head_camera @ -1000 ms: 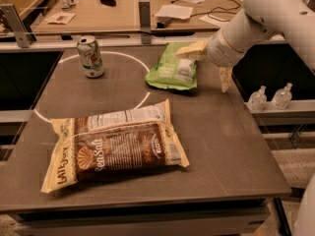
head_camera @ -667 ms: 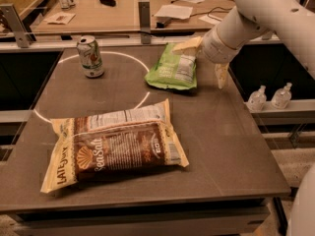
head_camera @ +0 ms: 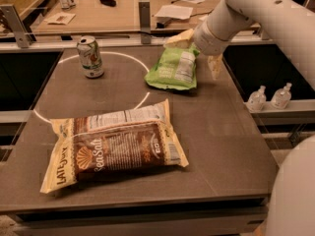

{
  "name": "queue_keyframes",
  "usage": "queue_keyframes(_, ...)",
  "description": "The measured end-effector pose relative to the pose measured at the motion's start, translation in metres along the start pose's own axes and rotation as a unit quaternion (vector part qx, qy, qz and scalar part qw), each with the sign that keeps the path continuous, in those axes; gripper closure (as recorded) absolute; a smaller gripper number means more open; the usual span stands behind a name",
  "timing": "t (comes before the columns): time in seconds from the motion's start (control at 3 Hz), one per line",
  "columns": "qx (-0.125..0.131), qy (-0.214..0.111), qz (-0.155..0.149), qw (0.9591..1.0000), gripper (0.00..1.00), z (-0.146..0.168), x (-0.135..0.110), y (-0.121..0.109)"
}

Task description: Move green rice chip bag near brown chip bag

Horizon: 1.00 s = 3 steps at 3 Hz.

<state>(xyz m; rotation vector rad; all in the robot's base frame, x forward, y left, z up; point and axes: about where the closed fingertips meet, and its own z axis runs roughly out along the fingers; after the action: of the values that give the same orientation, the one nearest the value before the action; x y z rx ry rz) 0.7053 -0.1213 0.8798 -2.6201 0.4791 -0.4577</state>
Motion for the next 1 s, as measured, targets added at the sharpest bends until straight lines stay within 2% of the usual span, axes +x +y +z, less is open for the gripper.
queue_keyframes(0.67,-0.016,-0.037,-0.005,0.9992,0.0,0.043,-0.012,-0.015)
queue_keyframes(1.0,-0.026,-0.041,-0.009,0.9988,0.16,0.051,-0.009,-0.017)
